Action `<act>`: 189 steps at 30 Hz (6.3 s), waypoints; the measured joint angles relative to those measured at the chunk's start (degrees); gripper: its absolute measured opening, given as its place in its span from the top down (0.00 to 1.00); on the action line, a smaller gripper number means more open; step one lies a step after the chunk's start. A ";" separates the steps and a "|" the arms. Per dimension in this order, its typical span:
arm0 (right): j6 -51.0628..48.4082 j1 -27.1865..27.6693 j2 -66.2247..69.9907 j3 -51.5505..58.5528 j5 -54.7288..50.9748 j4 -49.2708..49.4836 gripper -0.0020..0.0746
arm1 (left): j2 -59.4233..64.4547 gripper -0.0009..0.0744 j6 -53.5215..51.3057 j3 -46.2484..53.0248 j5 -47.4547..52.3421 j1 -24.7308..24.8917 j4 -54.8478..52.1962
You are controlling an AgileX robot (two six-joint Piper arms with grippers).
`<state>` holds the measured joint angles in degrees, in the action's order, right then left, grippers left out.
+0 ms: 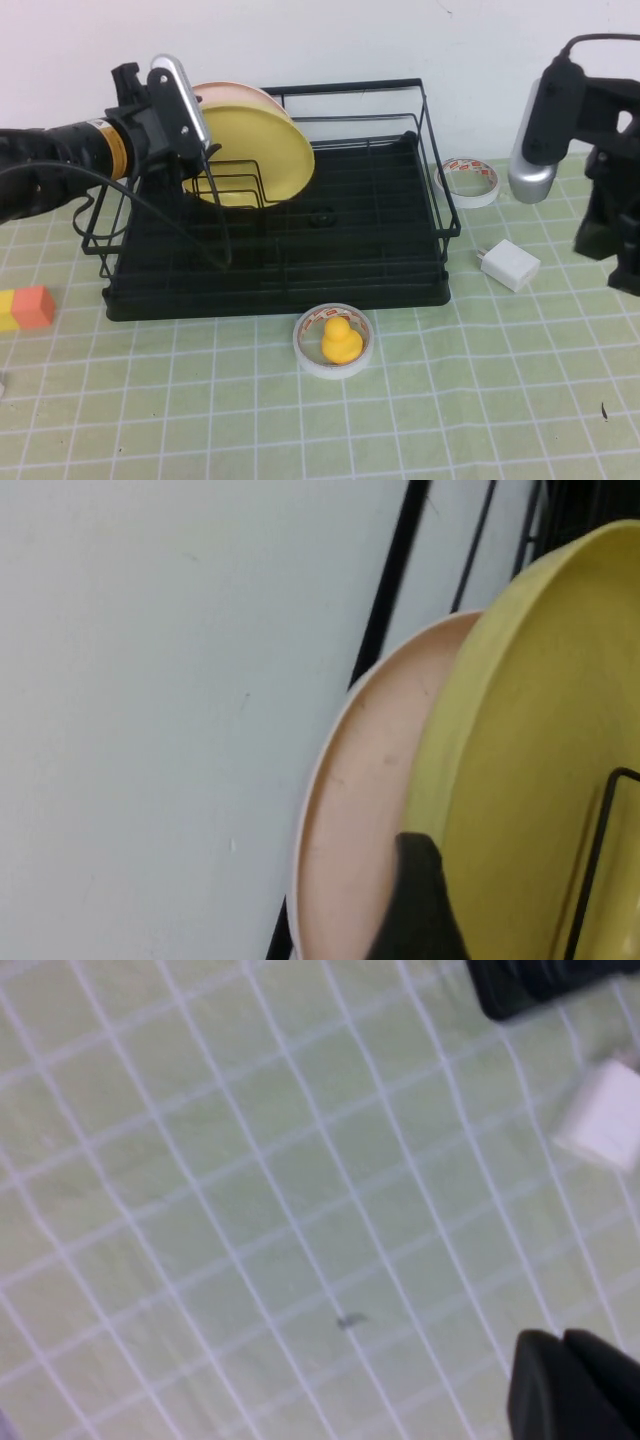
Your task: Place plate on rack
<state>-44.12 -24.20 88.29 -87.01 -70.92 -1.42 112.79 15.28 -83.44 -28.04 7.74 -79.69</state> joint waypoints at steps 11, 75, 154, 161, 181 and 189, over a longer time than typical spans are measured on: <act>6.58 0.00 -4.48 0.00 0.00 -9.19 0.97 | -3.11 0.46 0.04 0.00 -1.02 0.11 6.06; 20.48 0.00 -63.87 68.05 38.72 10.80 0.97 | -89.11 0.99 85.70 59.92 20.05 -0.18 -20.10; 20.48 0.00 -63.87 68.49 38.25 11.33 0.97 | -113.60 0.99 -4.49 81.77 53.96 -4.79 82.50; 20.48 0.00 -63.87 68.49 38.25 11.33 0.97 | -113.64 0.99 -13.90 83.94 48.13 -4.79 89.69; 20.48 0.00 -63.87 68.49 38.25 11.33 0.97 | -113.64 0.99 -13.51 83.94 48.07 -4.79 90.69; 20.48 0.00 -63.87 68.49 38.25 11.33 0.97 | -113.64 0.99 -11.28 83.94 48.07 -4.79 88.80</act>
<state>-23.64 -24.20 24.42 -18.52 -32.67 9.91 -0.85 4.00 0.50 20.02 2.95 9.11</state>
